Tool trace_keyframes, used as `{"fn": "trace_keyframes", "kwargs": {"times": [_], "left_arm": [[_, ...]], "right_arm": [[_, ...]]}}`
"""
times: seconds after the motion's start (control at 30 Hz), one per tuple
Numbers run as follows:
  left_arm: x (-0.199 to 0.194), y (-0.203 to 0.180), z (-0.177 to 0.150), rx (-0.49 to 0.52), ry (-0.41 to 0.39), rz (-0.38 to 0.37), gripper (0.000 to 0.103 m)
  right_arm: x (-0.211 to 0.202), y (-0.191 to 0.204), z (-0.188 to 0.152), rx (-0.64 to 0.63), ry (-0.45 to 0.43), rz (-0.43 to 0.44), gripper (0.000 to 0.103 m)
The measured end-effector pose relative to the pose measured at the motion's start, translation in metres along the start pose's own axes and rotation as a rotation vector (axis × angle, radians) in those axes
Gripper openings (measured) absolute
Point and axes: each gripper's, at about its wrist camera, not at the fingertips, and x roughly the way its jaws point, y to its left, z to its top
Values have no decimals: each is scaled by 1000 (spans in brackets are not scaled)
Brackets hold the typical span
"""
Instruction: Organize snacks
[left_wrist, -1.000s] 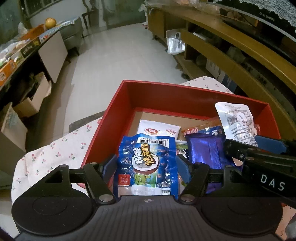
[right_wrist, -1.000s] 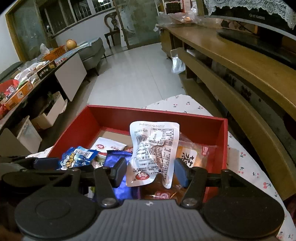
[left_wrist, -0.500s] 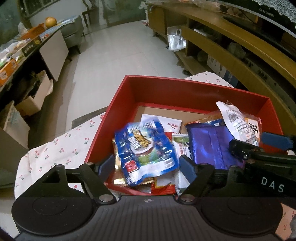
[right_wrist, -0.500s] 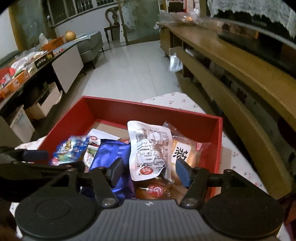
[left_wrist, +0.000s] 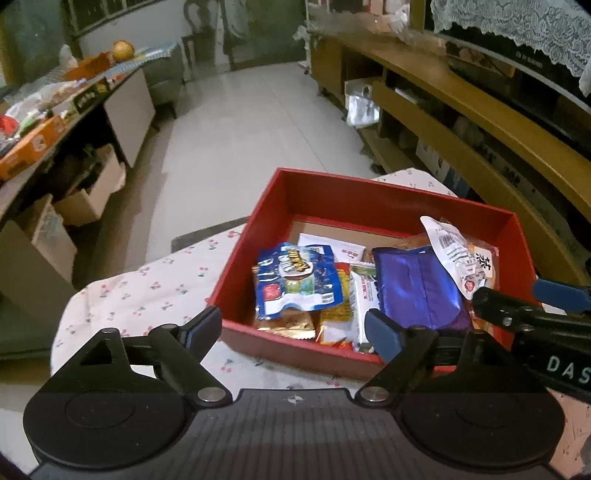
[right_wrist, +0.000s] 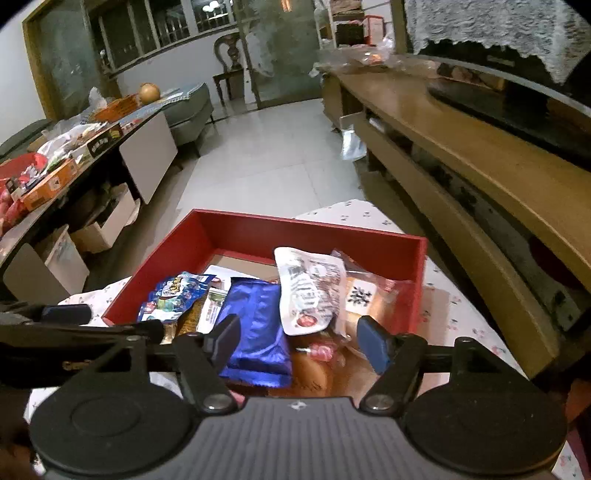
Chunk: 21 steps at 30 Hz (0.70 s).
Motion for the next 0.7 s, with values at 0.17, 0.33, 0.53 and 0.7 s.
{"fn": "trace_keyframes", "kwargs": {"times": [0.17, 0.33, 0.53, 0.7], "left_arm": [[-22, 2, -13, 3, -50, 54, 103], [-45, 4, -28, 17, -92, 88, 103], [-58, 15, -47, -66, -57, 27, 103], [-68, 19, -65, -80, -49, 35, 103]], "right_arm": [[-18, -4, -10, 39, -2, 18, 79], [-39, -1, -23, 44, -18, 37, 80], [-55, 0, -45, 60, 2, 39, 81], [-64, 4, -65, 40, 28, 36, 82]]}}
